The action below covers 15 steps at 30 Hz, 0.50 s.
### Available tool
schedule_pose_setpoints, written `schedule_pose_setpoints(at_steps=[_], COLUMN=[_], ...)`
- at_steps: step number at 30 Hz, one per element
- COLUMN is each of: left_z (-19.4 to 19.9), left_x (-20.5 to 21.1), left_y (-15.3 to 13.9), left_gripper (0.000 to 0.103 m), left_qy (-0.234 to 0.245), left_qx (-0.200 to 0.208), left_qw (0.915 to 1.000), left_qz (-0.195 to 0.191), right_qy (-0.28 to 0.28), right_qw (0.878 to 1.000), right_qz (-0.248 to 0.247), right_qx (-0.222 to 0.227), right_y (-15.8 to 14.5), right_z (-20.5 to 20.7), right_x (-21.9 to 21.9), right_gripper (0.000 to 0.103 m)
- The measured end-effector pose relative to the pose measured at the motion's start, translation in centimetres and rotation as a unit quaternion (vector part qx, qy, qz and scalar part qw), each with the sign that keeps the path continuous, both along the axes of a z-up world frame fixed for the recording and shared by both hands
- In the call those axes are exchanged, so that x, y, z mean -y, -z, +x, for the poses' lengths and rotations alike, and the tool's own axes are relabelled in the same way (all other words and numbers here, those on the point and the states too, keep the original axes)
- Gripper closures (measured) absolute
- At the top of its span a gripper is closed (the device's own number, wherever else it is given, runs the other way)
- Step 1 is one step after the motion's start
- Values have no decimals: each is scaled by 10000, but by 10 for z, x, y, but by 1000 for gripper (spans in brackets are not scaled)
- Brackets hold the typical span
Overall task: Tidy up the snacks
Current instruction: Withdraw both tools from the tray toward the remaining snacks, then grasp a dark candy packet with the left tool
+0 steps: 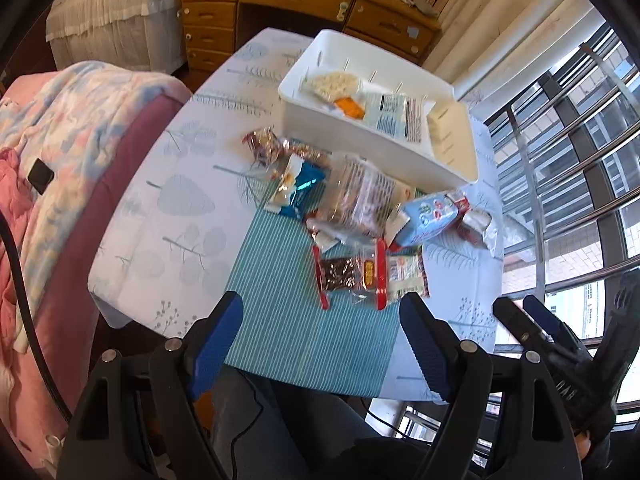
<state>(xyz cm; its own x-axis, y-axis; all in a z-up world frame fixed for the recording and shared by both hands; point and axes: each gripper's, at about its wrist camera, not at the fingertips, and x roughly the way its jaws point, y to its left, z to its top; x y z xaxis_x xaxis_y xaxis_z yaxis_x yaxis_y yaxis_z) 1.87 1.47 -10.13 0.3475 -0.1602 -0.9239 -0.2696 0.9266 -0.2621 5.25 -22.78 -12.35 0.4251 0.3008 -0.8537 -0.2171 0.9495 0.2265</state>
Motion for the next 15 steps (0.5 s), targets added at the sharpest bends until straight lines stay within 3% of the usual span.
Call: schedule_pose_setpoints(at_steps=[15], left_z=[32], left_x=[0], left_y=[53], left_gripper=[23], left_qy=[576], left_qx=[-638], left_qw=[9960], left_qz=[-251], right_qy=[-493], right_qw=[9952], right_qz=[-840], right_qx=[113], right_y=[40], right_z=[-24], right_x=[-33], right_gripper=[3])
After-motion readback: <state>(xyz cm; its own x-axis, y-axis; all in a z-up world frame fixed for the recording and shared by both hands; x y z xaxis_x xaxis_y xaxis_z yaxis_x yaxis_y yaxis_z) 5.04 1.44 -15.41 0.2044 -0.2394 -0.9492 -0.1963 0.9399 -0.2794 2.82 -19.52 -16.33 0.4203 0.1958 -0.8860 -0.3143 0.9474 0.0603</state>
